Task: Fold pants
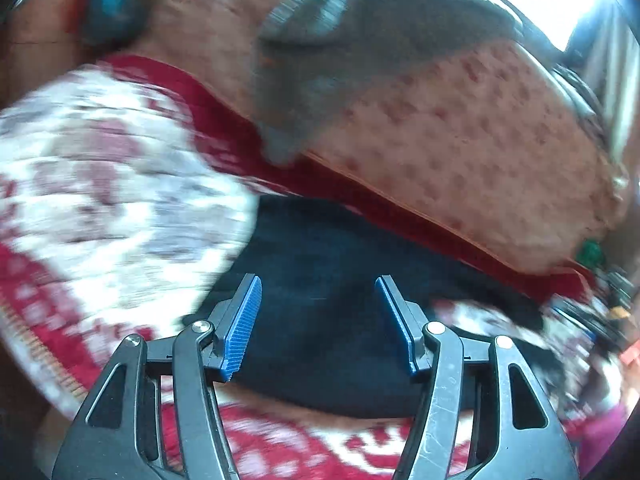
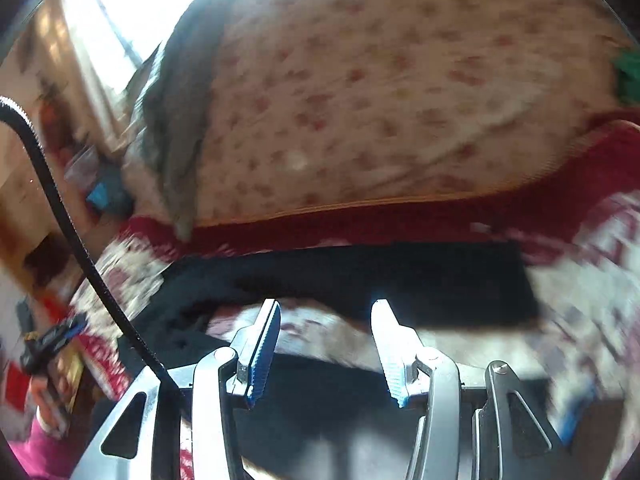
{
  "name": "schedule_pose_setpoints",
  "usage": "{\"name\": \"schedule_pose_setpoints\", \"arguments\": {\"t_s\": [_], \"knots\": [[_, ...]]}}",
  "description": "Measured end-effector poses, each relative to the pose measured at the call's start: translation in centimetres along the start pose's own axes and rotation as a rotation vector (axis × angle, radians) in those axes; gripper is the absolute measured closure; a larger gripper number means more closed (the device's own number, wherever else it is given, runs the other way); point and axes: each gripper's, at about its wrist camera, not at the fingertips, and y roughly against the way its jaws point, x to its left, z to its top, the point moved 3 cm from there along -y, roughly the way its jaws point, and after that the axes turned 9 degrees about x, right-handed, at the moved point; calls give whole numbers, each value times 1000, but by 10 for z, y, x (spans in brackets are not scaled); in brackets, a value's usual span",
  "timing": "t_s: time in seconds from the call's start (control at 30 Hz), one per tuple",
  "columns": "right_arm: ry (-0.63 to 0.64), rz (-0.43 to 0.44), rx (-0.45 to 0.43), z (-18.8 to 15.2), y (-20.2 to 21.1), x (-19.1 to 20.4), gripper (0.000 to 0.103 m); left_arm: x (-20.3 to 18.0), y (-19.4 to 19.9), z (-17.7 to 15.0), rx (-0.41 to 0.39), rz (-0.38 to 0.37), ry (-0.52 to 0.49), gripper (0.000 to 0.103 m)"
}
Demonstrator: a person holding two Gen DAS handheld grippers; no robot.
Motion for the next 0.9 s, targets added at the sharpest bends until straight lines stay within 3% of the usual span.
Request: {"name": "schedule_pose_setpoints", "arguments": {"t_s": [0.17,0.4,0.7,0.9], "knots": [[109,63,158,49,-62,1,57,-36,-63,36,125,-106,-144,44],[277,31,319,83,-123,-9,51,-98,-150,71,297,-189,-437,44],[415,22,452,97,-167,-24,49,-123,-214,92,443,-176,-652,44],[465,54,522,100,-180,-30,38,-130,-239,99,549,-176,-751,44]]}}
